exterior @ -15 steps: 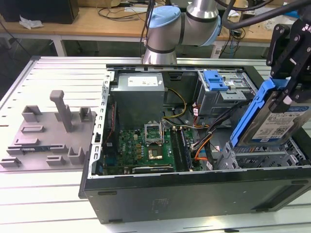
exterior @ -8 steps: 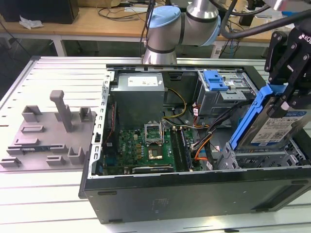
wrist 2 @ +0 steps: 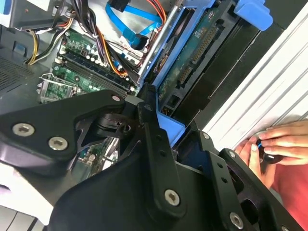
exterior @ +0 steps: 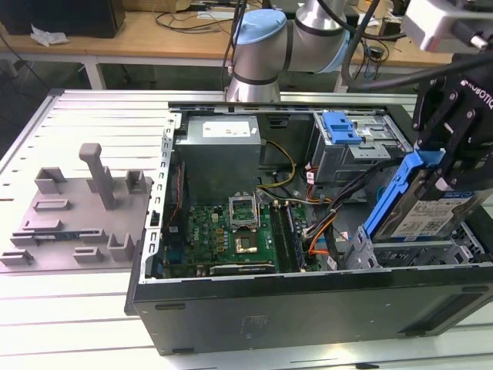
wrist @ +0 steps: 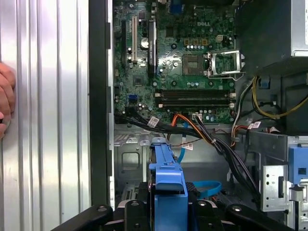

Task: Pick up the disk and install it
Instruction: 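Insert the disk into the insertion slot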

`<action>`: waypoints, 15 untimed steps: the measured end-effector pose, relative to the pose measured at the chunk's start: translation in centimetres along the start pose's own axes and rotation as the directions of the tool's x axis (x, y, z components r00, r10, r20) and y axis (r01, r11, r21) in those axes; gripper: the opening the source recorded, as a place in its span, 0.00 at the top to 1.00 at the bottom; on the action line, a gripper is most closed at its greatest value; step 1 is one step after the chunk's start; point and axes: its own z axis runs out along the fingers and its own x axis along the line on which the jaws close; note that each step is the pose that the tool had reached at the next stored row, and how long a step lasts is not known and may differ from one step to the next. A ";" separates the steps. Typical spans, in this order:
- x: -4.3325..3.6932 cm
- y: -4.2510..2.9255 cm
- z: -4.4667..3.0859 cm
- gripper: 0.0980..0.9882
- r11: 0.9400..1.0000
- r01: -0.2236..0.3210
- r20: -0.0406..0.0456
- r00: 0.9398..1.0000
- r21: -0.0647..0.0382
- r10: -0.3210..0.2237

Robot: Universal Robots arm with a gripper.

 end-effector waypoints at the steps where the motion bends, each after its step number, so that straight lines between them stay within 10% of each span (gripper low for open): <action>1: 0.06 0.00 0.39 0.70 1.000 0.000 0.000 1.000 0.000 0.000; 10: 0.30 -0.01 2.77 0.69 1.000 0.000 0.000 1.000 0.000 0.000; 15: 0.31 -0.01 2.96 0.41 1.000 0.000 -0.001 1.000 0.000 0.000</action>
